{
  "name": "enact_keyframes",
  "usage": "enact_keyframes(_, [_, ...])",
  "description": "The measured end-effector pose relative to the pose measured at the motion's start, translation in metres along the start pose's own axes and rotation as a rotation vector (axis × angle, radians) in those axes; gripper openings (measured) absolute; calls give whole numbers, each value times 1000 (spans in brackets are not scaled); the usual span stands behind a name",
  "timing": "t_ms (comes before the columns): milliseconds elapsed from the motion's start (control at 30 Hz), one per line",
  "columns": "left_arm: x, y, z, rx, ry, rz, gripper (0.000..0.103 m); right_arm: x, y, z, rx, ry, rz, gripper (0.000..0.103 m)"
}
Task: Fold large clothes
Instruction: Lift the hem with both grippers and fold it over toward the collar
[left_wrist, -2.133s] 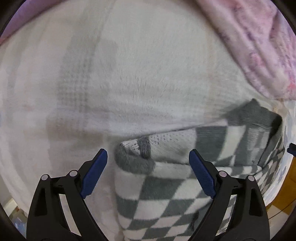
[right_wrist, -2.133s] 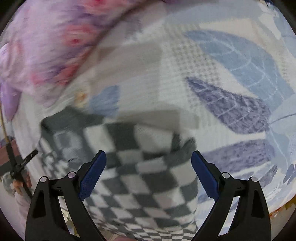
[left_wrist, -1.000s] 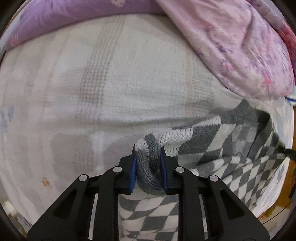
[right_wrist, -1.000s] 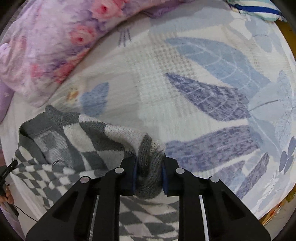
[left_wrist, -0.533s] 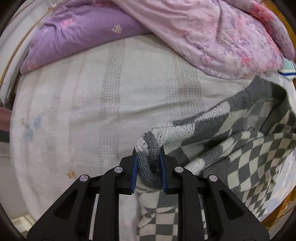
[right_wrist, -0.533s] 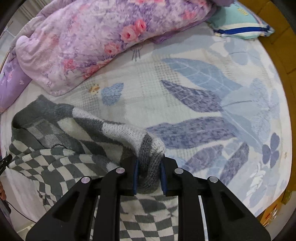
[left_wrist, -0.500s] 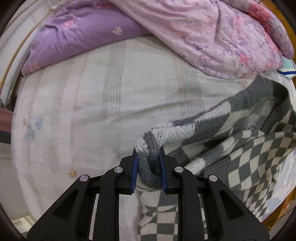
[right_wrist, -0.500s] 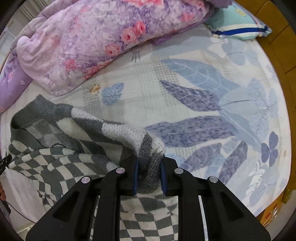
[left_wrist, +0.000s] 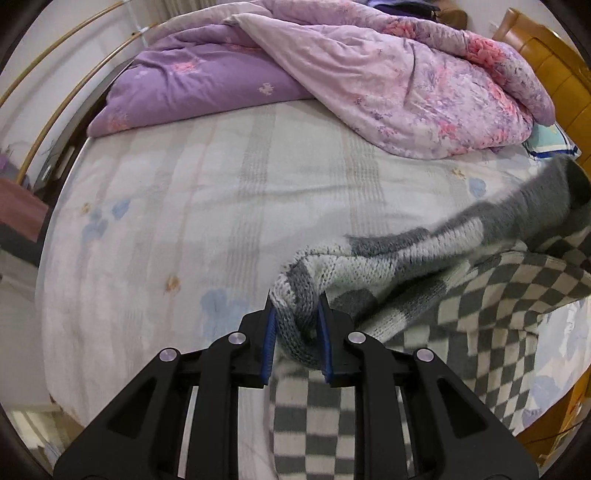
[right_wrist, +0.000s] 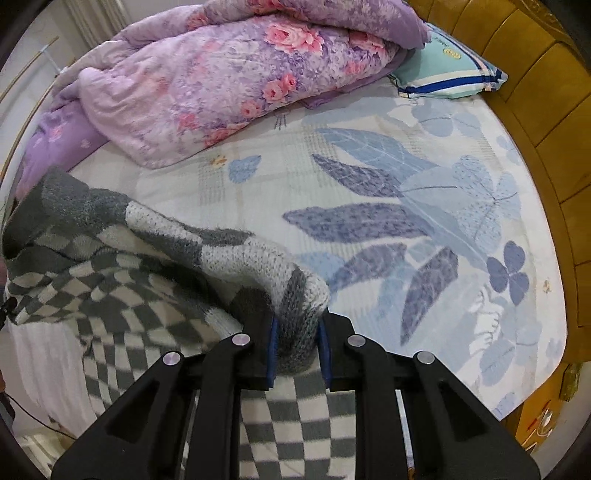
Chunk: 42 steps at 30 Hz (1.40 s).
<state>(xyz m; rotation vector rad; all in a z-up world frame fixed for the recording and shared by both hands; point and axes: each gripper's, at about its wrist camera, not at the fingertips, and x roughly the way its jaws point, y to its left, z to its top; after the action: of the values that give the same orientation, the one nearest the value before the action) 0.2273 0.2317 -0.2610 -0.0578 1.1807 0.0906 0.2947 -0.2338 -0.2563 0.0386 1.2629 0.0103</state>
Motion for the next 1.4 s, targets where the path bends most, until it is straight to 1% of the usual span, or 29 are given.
enact_keyframes(100, [-19, 4, -33, -24, -10, 16, 19, -16, -5, -28, -16, -13, 11, 16])
enact_keyframes(167, [-30, 6, -60, -33, -24, 43, 19, -27, -8, -53, -27, -23, 24, 16])
enact_keyframes(200, [-32, 7, -68, -34, -24, 49, 19, -30, -10, -61, -29, -27, 27, 16])
enact_keyframes(300, [-38, 9, -109, -47, -17, 60, 18, -38, -12, -102, -71, -44, 35, 16])
enact_keyframes(333, [-37, 9, -124, -41, -9, 68, 18, -39, -12, -112, -83, -45, 35, 16])
enact_keyframes(367, [-36, 9, -134, -42, -1, 73, 18, -37, -14, -130, -100, -39, 33, 16])
enact_keyframes(400, [-32, 9, -151, -48, 14, 74, 18, -34, -16, -144, -106, -30, 33, 16])
enact_keyframes(467, [-25, 8, -177, -43, 43, 70, 18, -22, -20, -175, -121, 8, 42, 16])
enact_keyframes(500, [-16, 5, -197, -42, 74, 65, 18, -15, -20, -188, -128, 30, 46, 16])
enact_keyframes(567, [-1, 2, -219, -43, 122, 60, 18, 12, -17, -223, -156, 99, 36, 16])
enact_keyframes(600, [14, -1, -237, -45, 160, 63, 18, 25, -17, -234, -162, 127, 24, 16])
enact_keyframes(667, [33, -3, -262, -54, 202, 102, 18, 56, -17, -261, -161, 189, -16, 16])
enact_keyframes(700, [40, -4, -270, -59, 214, 111, 18, 68, -19, -271, -148, 208, -21, 16])
enact_keyframes(800, [58, 1, -287, -92, 261, 118, 19, 98, -28, -283, -102, 255, -42, 17])
enact_keyframes(867, [62, 3, -291, -81, 294, 110, 22, 109, -36, -286, -31, 323, -14, 24])
enact_keyframes(900, [60, 4, -292, -85, 306, 99, 24, 110, -40, -288, 9, 359, 31, 25])
enact_keyframes(933, [56, 6, -293, -90, 311, 73, 30, 107, -42, -289, 20, 371, 56, 34])
enact_keyframes(967, [50, 7, -295, -87, 321, 37, 35, 100, -43, -293, 29, 376, 73, 60])
enact_keyframes(1000, [46, 9, -296, -85, 324, 19, 46, 95, -45, -295, 43, 373, 63, 73])
enact_keyframes(1033, [41, 9, -298, -87, 332, -12, 63, 87, -49, -299, 73, 363, 62, 86])
enact_keyframes(1067, [38, 10, -298, -96, 337, -33, 68, 83, -50, -302, 94, 364, 84, 87])
enact_keyframes(1167, [30, 10, -302, -181, 371, -148, 71, 78, -52, -313, 207, 426, 238, 88])
enact_keyframes(1200, [31, 11, -302, -204, 379, -175, 75, 78, -50, -316, 241, 431, 274, 88])
enact_keyframes(1233, [33, 13, -303, -253, 384, -218, 76, 79, -47, -316, 262, 425, 299, 88])
enact_keyframes(1267, [36, 16, -305, -308, 386, -244, 76, 84, -43, -316, 291, 418, 336, 88])
enact_keyframes(1333, [46, 21, -305, -414, 397, -273, 76, 96, -37, -312, 363, 410, 390, 88])
enact_keyframes(1367, [50, 24, -303, -453, 395, -293, 76, 104, -34, -308, 417, 392, 423, 88])
enact_keyframes(1400, [56, 28, -301, -512, 382, -320, 76, 109, -32, -305, 460, 373, 438, 88])
